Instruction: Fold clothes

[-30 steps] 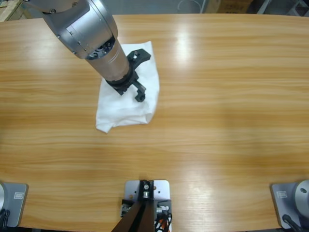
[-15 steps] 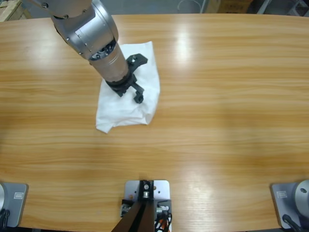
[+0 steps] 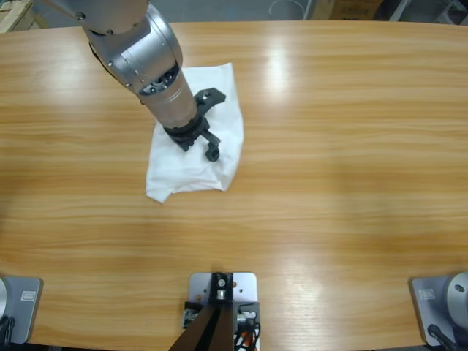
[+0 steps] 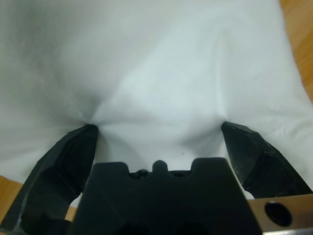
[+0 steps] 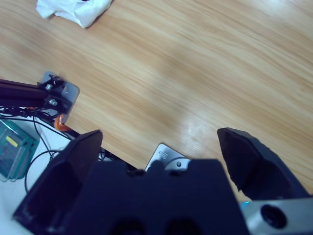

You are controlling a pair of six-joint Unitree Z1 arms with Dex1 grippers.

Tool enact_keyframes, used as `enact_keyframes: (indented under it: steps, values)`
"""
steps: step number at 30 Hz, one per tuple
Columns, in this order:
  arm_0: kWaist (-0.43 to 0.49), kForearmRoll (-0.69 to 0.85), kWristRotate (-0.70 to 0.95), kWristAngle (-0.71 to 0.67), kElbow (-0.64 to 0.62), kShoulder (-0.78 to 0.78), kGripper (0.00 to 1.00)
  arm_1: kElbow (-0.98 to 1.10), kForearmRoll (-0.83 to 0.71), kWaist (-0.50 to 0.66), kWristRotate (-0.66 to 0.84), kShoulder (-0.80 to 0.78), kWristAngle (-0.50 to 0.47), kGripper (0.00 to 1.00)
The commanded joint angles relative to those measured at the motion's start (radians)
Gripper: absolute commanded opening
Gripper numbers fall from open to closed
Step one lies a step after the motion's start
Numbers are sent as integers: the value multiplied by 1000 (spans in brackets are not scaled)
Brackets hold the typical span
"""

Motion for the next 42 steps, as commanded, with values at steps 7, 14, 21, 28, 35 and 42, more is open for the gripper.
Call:
enact_keyframes:
  steps: [7,14,21,28,35,42]
  values:
    - [6,3,-4,-19,20,92,982,-23,27,12,12,21,22,959]
    - [6,2,-6,-28,19,102,982,-45,26,15,11,42,19,959]
    - [2,23,-9,-25,23,127,994,-59,36,19,11,45,19,959]
    - [-5,53,-15,1,21,154,991,-67,36,27,9,54,17,959]
    - [100,176,-76,146,19,158,991,-69,26,29,6,62,16,959]
    - [333,207,-121,162,73,98,991,-65,5,29,6,69,19,959]
